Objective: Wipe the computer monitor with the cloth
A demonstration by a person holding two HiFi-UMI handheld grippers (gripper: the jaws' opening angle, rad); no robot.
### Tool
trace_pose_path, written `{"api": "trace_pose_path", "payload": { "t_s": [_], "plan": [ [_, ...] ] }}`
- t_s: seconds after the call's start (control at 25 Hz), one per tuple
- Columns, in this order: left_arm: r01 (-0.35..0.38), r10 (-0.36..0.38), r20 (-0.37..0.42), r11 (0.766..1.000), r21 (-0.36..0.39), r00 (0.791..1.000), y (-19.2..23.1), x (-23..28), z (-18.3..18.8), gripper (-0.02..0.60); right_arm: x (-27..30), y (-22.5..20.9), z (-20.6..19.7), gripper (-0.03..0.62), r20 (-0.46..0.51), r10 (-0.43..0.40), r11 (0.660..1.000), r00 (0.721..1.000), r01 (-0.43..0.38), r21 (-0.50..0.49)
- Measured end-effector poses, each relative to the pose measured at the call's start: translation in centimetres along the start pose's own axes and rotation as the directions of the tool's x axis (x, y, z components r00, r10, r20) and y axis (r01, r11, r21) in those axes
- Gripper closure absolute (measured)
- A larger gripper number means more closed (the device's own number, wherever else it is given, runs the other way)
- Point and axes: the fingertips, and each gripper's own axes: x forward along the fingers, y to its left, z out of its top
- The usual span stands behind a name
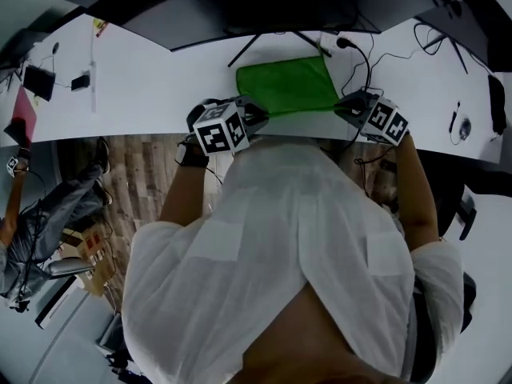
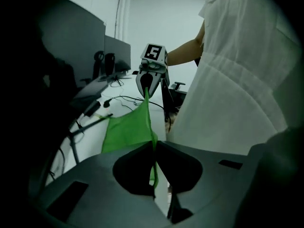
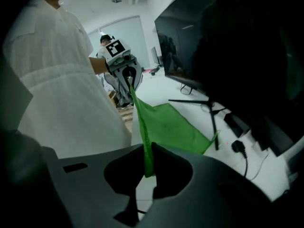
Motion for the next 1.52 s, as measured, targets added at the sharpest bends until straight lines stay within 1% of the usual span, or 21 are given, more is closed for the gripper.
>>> {"api": "trace_pose_path", "payload": {
  "t_s": [0.12, 0.2, 0.36, 0.48, 0.52, 0.56, 0.6, 0.64, 0.72, 0.76, 0.8, 0.88, 1.0, 1.12, 1.2, 1.28, 1.36, 1.4, 1.44, 1.48, 1.52],
  "plan": [
    [0.077, -0.074, 0.038, 0.992, -0.100, 0.997, -2.1, 1.0, -1.2, 0.560, 1.0, 2.0, -1.4, 0.582, -0.040, 0.095, 0.994, 0.995, -0.093, 0.049],
    [0.083, -0.078, 0.048, 0.987, -0.136, 0.996, -1.9, 1.2, -2.1, 0.560, 1.3, 1.6, -1.3, 0.582, -0.062, 0.109, 0.993, 0.992, -0.106, 0.054],
    [0.007, -0.003, 0.019, 0.979, -0.204, 1.000, 3.7, 2.1, -4.7, 0.560, 3.0, -3.1, -0.1, 0.582, -0.078, 0.039, 0.997, 0.996, -0.033, 0.076],
    [-0.065, 0.066, -0.005, 0.949, -0.308, 0.998, 9.7, 3.1, -6.6, 0.556, 5.3, -8.5, -0.1, 0.582, -0.107, -0.070, 0.982, 0.992, 0.087, 0.168],
    [-0.087, 0.084, -0.023, 0.935, -0.344, 0.996, 11.3, 3.6, -7.3, 0.485, 6.1, -10.0, -0.7, 0.553, -0.140, -0.112, 0.970, 0.984, 0.139, 0.202],
    [-0.112, 0.101, -0.050, 0.922, -0.370, 0.994, 12.3, 4.0, -8.1, 0.342, 6.8, -11.2, -1.4, 0.474, -0.176, -0.153, 0.955, 0.972, 0.192, 0.228],
    [-0.144, 0.121, -0.083, 0.912, -0.384, 0.989, 13.0, 4.4, -8.9, 0.279, 7.2, -12.1, -2.0, 0.407, -0.205, -0.199, 0.937, 0.958, 0.247, 0.246],
    [-0.181, 0.151, -0.106, 0.902, -0.391, 0.983, 13.4, 4.4, -9.4, 0.279, 7.3, -12.9, -2.3, 0.393, -0.217, -0.253, 0.916, 0.943, 0.305, 0.259],
    [-0.250, 0.226, -0.106, 0.872, -0.420, 0.968, 13.9, 3.6, -9.9, 0.279, 6.4, -14.3, -2.5, 0.359, -0.210, -0.375, 0.861, 0.903, 0.423, 0.282],
    [-0.265, 0.249, -0.094, 0.855, -0.446, 0.964, 13.7, 3.1, -10.0, 0.279, 5.6, -14.8, -2.6, 0.359, -0.205, -0.422, 0.831, 0.883, 0.467, 0.302],
    [-0.265, 0.258, -0.081, 0.840, -0.474, 0.963, 13.3, 2.8, -10.1, 0.279, 5.0, -14.9, -3.0, 0.359, -0.202, -0.443, 0.806, 0.874, 0.486, 0.338],
    [-0.244, 0.252, -0.056, 0.817, -0.523, 0.966, 11.5, 2.6, -10.4, 0.278, 4.5, -13.6, -3.9, 0.359, -0.191, -0.411, 0.757, 0.891, 0.450, 0.474],
    [-0.220, 0.246, -0.029, 0.798, -0.561, 0.969, 8.9, 2.7, -10.6, 0.279, 5.5, -10.1, -5.9, 0.332, -0.182, -0.330, 0.641, 0.926, 0.361, 0.677],
    [-0.212, 0.246, -0.021, 0.784, -0.583, 0.969, 7.7, 2.8, -10.8, 0.279, 6.9, -8.1, -8.2, 0.301, -0.214, -0.304, 0.521, 0.928, 0.350, 0.778],
    [-0.210, 0.253, -0.011, 0.776, -0.595, 0.967, 7.7, 2.3, -10.8, 0.279, 7.5, -7.8, -8.9, 0.293, -0.236, -0.310, 0.462, 0.921, 0.363, 0.809],
    [-0.194, 0.271, 0.033, 0.762, -0.618, 0.962, 8.2, 1.5, -10.6, 0.279, 7.6, -8.2, -9.1, 0.319, -0.275, -0.329, 0.426, 0.904, 0.401, 0.811],
    [-0.155, 0.289, 0.102, 0.741, -0.653, 0.952, 8.8, 0.6, -10.3, 0.279, 7.7, -8.5, -9.1, 0.354, -0.305, -0.343, 0.411, 0.888, 0.434, 0.801],
    [-0.133, 0.295, 0.133, 0.730, -0.671, 0.946, 8.9, 0.0, -10.3, 0.279, 7.9, -8.4, -8.9, 0.449, -0.309, -0.346, 0.405, 0.886, 0.438, 0.803],
    [-0.115, 0.299, 0.157, 0.720, -0.685, 0.941, 9.0, -0.5, -10.5, 0.279, 8.2, -8.2, -8.6, 0.509, -0.309, -0.349, 0.395, 0.884, 0.438, 0.807],
    [-0.103, 0.303, 0.173, 0.713, -0.693, 0.937, 9.2, -1.1, -10.8, 0.278, 8.4, -8.2, -8.2, 0.549, -0.313, -0.357, 0.384, 0.880, 0.444, 0.810],
    [-0.098, 0.306, 0.181, 0.711, -0.696, 0.935, 9.3, -1.7, -11.1, 0.278, 8.5, -8.2, -7.7, 0.559, -0.320, -0.371, 0.376, 0.872, 0.456, 0.807]
  ]
}}
